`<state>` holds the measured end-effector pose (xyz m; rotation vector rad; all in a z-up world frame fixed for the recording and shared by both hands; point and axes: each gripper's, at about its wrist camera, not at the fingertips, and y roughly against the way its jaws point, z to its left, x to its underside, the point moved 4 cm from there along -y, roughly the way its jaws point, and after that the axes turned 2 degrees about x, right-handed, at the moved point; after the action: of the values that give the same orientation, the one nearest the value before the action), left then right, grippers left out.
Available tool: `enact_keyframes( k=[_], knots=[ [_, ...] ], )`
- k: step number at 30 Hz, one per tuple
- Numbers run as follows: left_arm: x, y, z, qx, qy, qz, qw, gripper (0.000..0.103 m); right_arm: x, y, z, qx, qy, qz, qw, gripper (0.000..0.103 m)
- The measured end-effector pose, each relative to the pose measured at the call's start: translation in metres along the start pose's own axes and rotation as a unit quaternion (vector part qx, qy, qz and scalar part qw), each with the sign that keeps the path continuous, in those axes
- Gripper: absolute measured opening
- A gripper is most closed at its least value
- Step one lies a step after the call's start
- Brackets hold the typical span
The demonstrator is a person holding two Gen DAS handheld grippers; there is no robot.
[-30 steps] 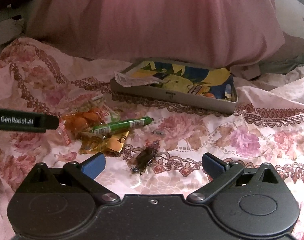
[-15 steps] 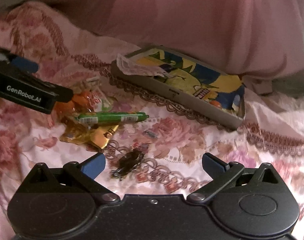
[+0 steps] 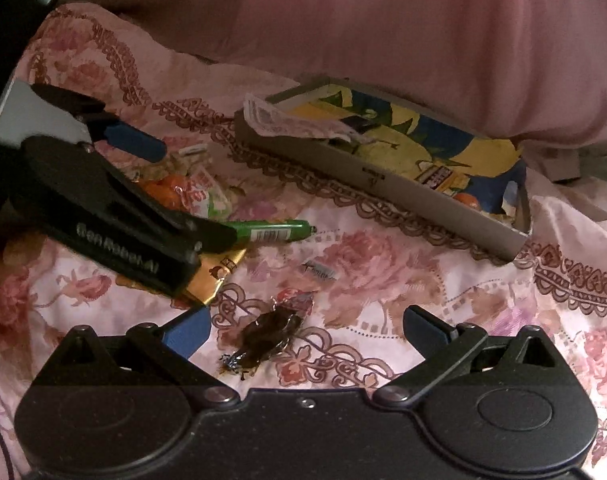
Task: Organize snacks
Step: 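Lower the left tool onto the green tube snack while the right tool lowers onto the brown candy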
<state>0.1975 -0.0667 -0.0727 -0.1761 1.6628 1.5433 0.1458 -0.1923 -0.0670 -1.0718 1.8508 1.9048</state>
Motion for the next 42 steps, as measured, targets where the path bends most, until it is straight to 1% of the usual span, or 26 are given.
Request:
enact_keyframes(
  k=[2, 5, 7, 9, 12, 15, 17, 18, 20, 22, 27, 28, 30, 31, 32, 33, 35, 39, 42],
  knots=[
    [0.004, -0.002, -0.004, 0.003, -0.022, -0.001, 0.9997, 0.103, 0.001, -0.003, 0.001, -0.006, -0.004, 0.006, 1.000, 0.098],
    [0.007, -0.003, -0.006, 0.008, -0.036, -0.005, 0.9993, 0.102, 0.004, -0.010, 0.005, -0.015, -0.005, 0.020, 1.000, 0.097],
    [0.007, -0.005, -0.005, 0.013, -0.035, -0.004, 0.9993, 0.102, 0.006, -0.013, 0.009, -0.018, 0.000, 0.026, 0.999, 0.095],
    [0.007, -0.006, -0.004, 0.025, -0.029, -0.002, 0.9993, 0.098, 0.008, -0.015, 0.012, -0.020, 0.005, 0.029, 0.999, 0.094],
    [0.006, -0.006, -0.004, 0.042, -0.024, -0.003, 0.9988, 0.095, 0.011, -0.020, 0.016, -0.027, 0.006, 0.035, 0.999, 0.091],
    [0.006, -0.007, -0.005, 0.047, -0.032, -0.003, 0.9984, 0.091, 0.014, -0.026, 0.020, -0.041, 0.003, 0.048, 0.998, 0.087],
    [0.006, -0.009, -0.006, 0.046, -0.034, -0.002, 0.9984, 0.089, 0.014, -0.030, 0.022, -0.047, 0.001, 0.049, 0.998, 0.086],
    [0.007, -0.010, -0.006, 0.046, -0.033, -0.001, 0.9984, 0.088, 0.014, -0.031, 0.023, -0.049, -0.002, 0.048, 0.998, 0.085],
    [0.007, -0.012, -0.005, 0.048, -0.028, 0.003, 0.9985, 0.083, 0.013, -0.035, 0.023, -0.053, -0.012, 0.050, 0.997, 0.080],
    [0.008, -0.013, -0.003, 0.054, -0.019, 0.009, 0.9983, 0.078, 0.012, -0.038, 0.021, -0.055, -0.030, 0.054, 0.997, 0.079],
    [0.009, -0.015, -0.001, 0.068, -0.008, 0.016, 0.9975, 0.062, 0.011, -0.038, 0.012, -0.058, -0.066, 0.061, 0.994, 0.069],
    [0.009, -0.016, -0.001, 0.070, -0.008, 0.016, 0.9974, 0.060, 0.011, -0.039, 0.011, -0.056, -0.070, 0.065, 0.994, 0.068],
    [0.010, -0.017, -0.001, 0.074, -0.007, 0.020, 0.9970, 0.052, 0.010, -0.040, 0.007, -0.035, -0.072, 0.074, 0.994, 0.060],
    [0.010, -0.018, -0.001, 0.075, -0.006, 0.023, 0.9969, 0.049, 0.009, -0.040, 0.005, -0.026, -0.073, 0.077, 0.994, 0.060],
    [0.010, -0.019, -0.001, 0.078, -0.004, 0.025, 0.9967, 0.044, 0.009, -0.040, 0.003, -0.023, -0.077, 0.079, 0.994, 0.058],
    [0.011, -0.020, -0.001, 0.081, -0.001, 0.027, 0.9964, 0.041, 0.009, -0.041, 0.001, -0.021, -0.082, 0.081, 0.993, 0.055],
    [0.011, -0.021, 0.000, 0.081, 0.002, 0.027, 0.9964, 0.041, 0.009, -0.041, -0.003, -0.017, -0.090, 0.084, 0.992, 0.050],
    [0.012, -0.025, -0.004, 0.088, -0.002, 0.036, 0.9955, 0.036, 0.008, -0.042, -0.010, -0.006, -0.102, 0.086, 0.991, 0.050],
    [0.013, -0.033, -0.008, 0.087, -0.011, 0.048, 0.9950, 0.033, 0.008, -0.043, -0.012, -0.006, -0.110, 0.088, 0.990, 0.050]
  ],
)
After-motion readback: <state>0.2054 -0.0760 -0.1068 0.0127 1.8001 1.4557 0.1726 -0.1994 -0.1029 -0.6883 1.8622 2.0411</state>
